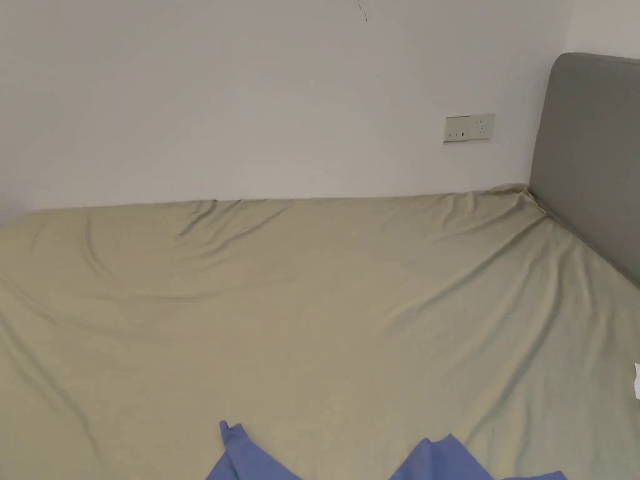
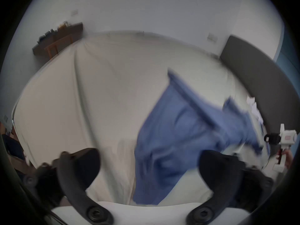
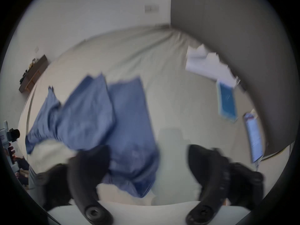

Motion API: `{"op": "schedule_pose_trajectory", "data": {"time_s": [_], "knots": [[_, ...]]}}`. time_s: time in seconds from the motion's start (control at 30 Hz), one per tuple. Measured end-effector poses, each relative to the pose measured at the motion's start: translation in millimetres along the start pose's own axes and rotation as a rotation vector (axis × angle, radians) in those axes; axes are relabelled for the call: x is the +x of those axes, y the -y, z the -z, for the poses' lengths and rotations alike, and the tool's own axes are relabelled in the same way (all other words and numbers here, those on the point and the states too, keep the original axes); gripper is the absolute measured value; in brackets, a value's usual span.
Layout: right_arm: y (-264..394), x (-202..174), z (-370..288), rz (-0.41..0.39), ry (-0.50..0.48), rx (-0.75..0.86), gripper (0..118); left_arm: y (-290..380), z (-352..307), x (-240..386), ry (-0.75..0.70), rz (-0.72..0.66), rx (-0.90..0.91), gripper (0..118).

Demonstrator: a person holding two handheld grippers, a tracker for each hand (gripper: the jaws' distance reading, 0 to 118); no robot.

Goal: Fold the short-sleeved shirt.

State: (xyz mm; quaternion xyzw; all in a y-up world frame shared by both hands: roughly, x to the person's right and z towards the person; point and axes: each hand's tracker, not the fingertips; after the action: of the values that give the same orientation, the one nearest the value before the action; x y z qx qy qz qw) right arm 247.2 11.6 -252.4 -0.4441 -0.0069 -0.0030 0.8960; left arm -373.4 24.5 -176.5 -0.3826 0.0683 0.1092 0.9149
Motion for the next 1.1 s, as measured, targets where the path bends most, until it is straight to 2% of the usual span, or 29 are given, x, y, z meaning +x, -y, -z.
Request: {"op": "schedule_pose_trajectory", "data": {"time_s": [0.03,0.2,0.23,0.27,0.3,0.33,0.37,0.4,0.47,0.57,0.63,0.73,0.77,0.8,0.83,0.9,1.0,1.1], "knots": [[-10.4,0.8,-13.2,0.017,0.015,0.075,117,-12.2,-14.7,1.0,-0.003,0.005,0.079,111],[-64.9,-1.8,-110.3,0.153,-0.116,0.491,117,-64.2,-94.9,7.0,0.012,-0.022,0.491,114],[-68.1,-5.8,-122.2,0.164,-0.140,0.539,110,-68.8,-105.5,9.3,0.030,-0.036,0.521,113],[-69.5,-10.9,-132.3,0.168,-0.151,0.584,88,-74.5,-115.4,13.5,0.058,-0.033,0.533,96],[-66.2,-4.9,-127.0,0.165,-0.158,0.618,62,-76.6,-120.1,17.2,0.077,-0.022,0.541,72],[-65.6,-8.7,-130.9,0.164,-0.155,0.635,30,-76.4,-121.0,21.5,0.067,-0.005,0.528,37],[-64.2,-13.0,-133.5,0.171,-0.139,0.632,7,-75.9,-118.6,27.0,0.052,0.008,0.521,3],[-62.5,-15.1,-135.6,0.170,-0.149,0.628,3,-77.1,-111.8,29.6,0.042,0.053,0.494,0],[-60.0,-19.7,-133.4,0.164,-0.200,0.615,1,-85.0,-93.8,34.2,0.123,0.105,0.394,0],[-54.1,-24.7,-134.3,0.168,-0.208,0.608,0,-107.6,-49.8,40.4,0.237,0.058,0.298,0],[-52.6,-27.1,-132.0,0.141,-0.189,0.596,0,-125.9,-9.5,47.6,0.273,0.024,0.217,0],[-54.6,-34.1,-129.5,0.108,-0.160,0.580,0,-158.4,71.7,61.7,0.311,0.075,0.048,3],[-56.1,-34.2,-125.8,0.097,-0.164,0.571,0,-162.6,100.9,66.4,0.285,0.064,0.024,33],[-57.8,-35.2,-121.4,0.092,-0.153,0.559,0,-172.0,129.5,69.6,0.238,0.099,-0.028,78],[-61.0,-37.1,-118.1,0.090,-0.139,0.552,0,-176.9,156.7,76.5,0.203,0.131,-0.085,116],[-63.8,-36.1,-109.7,0.099,-0.133,0.527,0,-176.1,193.4,84.1,0.119,0.187,-0.097,107],[-68.5,-37.2,-97.8,0.095,-0.130,0.491,0,-177.9,254.5,98.5,0.079,0.176,-0.190,109],[-70.9,-42.1,-87.7,0.078,-0.116,0.464,0,-174.6,279.3,98.1,0.062,0.158,-0.243,103]]}}
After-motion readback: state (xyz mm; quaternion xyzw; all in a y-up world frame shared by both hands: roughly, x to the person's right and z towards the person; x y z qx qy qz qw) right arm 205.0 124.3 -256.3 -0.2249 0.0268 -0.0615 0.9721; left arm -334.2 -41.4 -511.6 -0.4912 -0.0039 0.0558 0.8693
